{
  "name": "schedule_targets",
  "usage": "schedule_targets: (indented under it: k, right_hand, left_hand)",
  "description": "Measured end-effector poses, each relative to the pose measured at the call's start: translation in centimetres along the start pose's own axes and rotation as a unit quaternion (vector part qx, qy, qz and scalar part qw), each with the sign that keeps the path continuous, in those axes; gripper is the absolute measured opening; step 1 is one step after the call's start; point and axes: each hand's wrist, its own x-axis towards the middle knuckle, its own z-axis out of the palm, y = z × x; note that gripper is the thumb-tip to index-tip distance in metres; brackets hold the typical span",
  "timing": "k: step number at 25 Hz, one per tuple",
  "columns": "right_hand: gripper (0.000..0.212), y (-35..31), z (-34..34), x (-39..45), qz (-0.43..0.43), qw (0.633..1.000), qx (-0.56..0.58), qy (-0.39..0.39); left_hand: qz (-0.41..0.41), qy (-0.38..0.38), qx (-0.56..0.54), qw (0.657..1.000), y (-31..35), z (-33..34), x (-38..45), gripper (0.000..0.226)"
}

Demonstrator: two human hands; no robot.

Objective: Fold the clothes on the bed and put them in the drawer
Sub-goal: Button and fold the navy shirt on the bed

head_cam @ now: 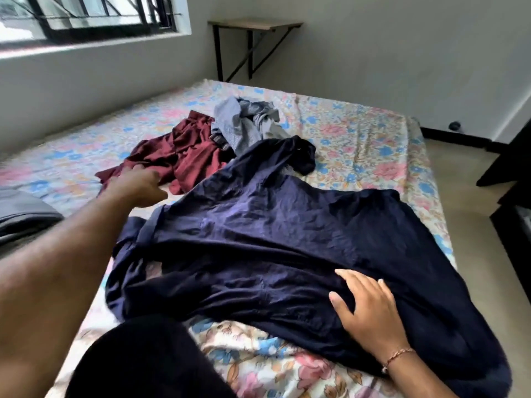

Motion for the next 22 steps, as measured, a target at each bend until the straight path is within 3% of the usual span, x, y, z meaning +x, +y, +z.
schedule_targets:
  k: [2,4,6,9,12,14,16,18,20,22]
  right_hand:
    - [0.037,0.5,-1.4,3.7,0.022,0.989,0.088,0.119]
    - [0.023,1.6,-2.9,9.2,0.081,0.973,0.144,0.162]
    - [0.022,4.0,-3.7,15.3,0.133,0.972,0.142,0.135]
    - [0.034,9.2,-4.2,23.3,0.171,0.981,0.065,0.07]
    - [0.063,13.6,-4.3,28.6,0.147,0.986,-0.028,-0.075]
    - [0.064,15.8,-3.3,30.8,0.113,0.978,-0.051,-0.169]
    - [0.036,18.0,-2.7,32.5,0.129,0.981,-0.01,-0.144]
    - [0.015,20.2,-3.5,33.8,0.183,0.98,0.008,-0.075]
    - [0.018,22.5,-4.8,34.9,0.227,0.973,-0.012,-0.021]
    - [0.023,24.4,-5.6,35.2,0.267,0.963,-0.021,0.027]
  left_hand:
    - [0.085,0.079,-0.068,0.991,5.2,-1.2,1.0,0.051]
    - [0.217,0.092,-0.089,0.968,12.3,-1.0,1.0,0.042]
    - [0.299,0.107,-0.069,0.946,19.2,-0.1,1.9,0.033]
    - [0.36,0.115,-0.079,0.923,27.8,0.9,5.7,0.04]
    - [0.349,0.014,-0.014,0.937,32.4,1.8,10.5,0.059]
    - [0.327,-0.073,0.1,0.937,33.6,2.5,12.8,0.053]
    - [0.292,-0.049,0.135,0.946,34.5,2.6,14.6,0.028]
    - [0.245,0.025,0.053,0.968,35.8,2.2,15.9,0.024]
    - [0.224,0.081,-0.017,0.971,38.5,2.7,16.4,0.023]
    - [0.231,0.081,-0.056,0.968,41.3,4.2,16.5,0.026]
